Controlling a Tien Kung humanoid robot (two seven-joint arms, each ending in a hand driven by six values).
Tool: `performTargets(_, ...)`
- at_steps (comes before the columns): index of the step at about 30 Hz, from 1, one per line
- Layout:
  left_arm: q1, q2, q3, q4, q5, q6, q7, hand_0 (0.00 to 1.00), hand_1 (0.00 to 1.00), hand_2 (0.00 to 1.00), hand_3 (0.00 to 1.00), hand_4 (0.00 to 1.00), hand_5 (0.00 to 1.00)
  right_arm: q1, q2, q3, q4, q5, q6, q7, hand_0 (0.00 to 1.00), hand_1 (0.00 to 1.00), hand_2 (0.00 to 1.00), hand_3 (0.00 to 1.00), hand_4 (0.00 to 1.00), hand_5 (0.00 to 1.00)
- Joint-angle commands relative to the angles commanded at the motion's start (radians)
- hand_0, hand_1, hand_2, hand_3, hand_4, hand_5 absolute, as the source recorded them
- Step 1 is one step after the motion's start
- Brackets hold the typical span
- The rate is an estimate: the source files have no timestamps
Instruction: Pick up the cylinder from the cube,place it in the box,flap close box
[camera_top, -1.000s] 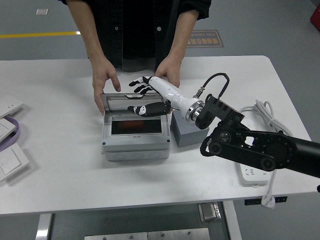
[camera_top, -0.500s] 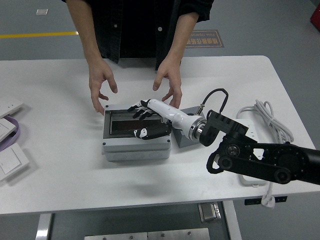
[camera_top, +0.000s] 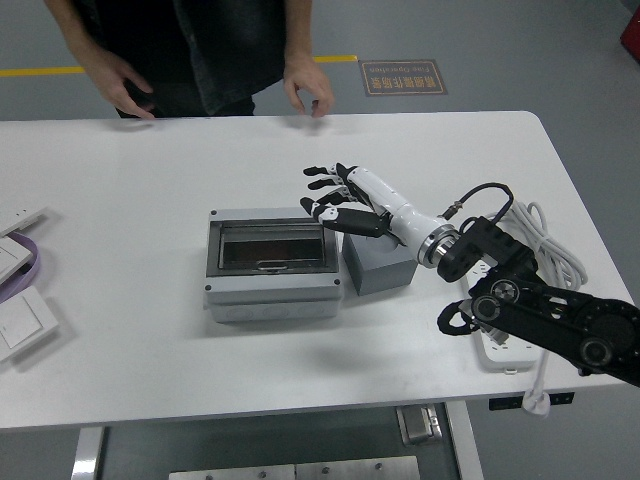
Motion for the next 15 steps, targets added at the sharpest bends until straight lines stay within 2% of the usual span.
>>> performTargets(5,0.025,0.006,0.003,-0.002,-0.003,-0.003,-0.001,0.593,0.584,0.547,0.617,0.674,0.247,-0.114,0.015,0.116,-0.013,-0.001,-0.005,0.049,0.776,0.716,0.787,0.833,0.622,0.486)
performTargets(6,0.031,0.009,0.004,-0.002,-0.003,-0.003,-0.002,0.593,0.583,0.547,0.618,0.675,0.247,-0.140,0.022,0.141,-0.017,-0.002,-0.007,0.060,0.773,0.708,0.747,0.743,0.627,0.479)
performTargets(9,0.045,0.016,0.004,-0.003,-0.001,-0.004,-0.003,0.593,0.583,0.547,0.618,0.675,0.247,-0.197,0.042,0.187,-0.033,-0.015,-0.011,0.081,0.773,0.708,0.747,0.743,0.627,0.479)
performTargets(15,0.063,0.026,-0.009,-0.007,0.013,-0.001,-0.006,0.593,0.583,0.547,0.618,0.675,0.247,-0.256,0.057,0.243,-0.062,-0.041,-0.018,0.133,0.788,0.711,0.737,0.728,0.629,0.468)
